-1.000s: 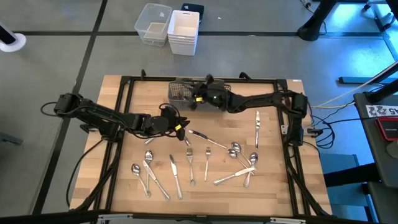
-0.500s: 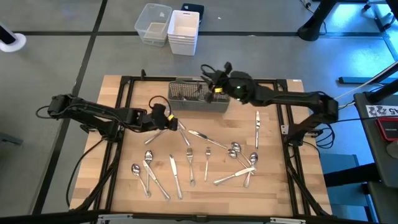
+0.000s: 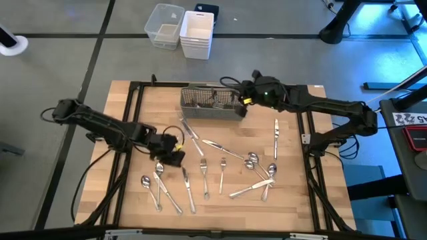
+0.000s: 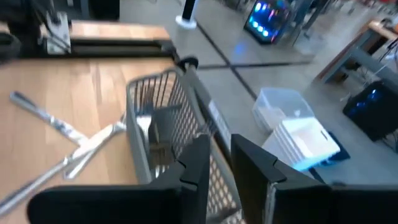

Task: Sort silverware
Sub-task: Put the silver spoon into the gray silverware organizer

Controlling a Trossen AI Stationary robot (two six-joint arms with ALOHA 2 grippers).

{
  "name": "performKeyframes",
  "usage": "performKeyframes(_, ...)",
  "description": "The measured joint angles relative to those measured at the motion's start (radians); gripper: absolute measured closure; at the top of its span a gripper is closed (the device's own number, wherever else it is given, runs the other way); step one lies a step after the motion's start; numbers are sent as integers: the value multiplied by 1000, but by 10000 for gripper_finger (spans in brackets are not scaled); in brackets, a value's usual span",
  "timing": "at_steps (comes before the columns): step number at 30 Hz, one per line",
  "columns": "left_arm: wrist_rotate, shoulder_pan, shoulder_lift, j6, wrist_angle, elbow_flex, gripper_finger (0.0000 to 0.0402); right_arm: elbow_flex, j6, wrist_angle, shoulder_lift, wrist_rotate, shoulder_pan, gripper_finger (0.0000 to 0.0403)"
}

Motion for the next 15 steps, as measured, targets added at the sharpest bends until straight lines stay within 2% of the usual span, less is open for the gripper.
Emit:
performKeyframes(6, 7, -134, 0, -206, -32, 0, 286, 0, 0, -80, 0, -3, 0, 333)
performKeyframes(11, 7, -226, 1, -372, -168, 0, 286, 0, 1, -103, 0, -12, 0, 333)
performKeyframes(15, -1, -261, 13, -440, -286, 0, 286, 0, 1, -105, 0, -39, 0, 333)
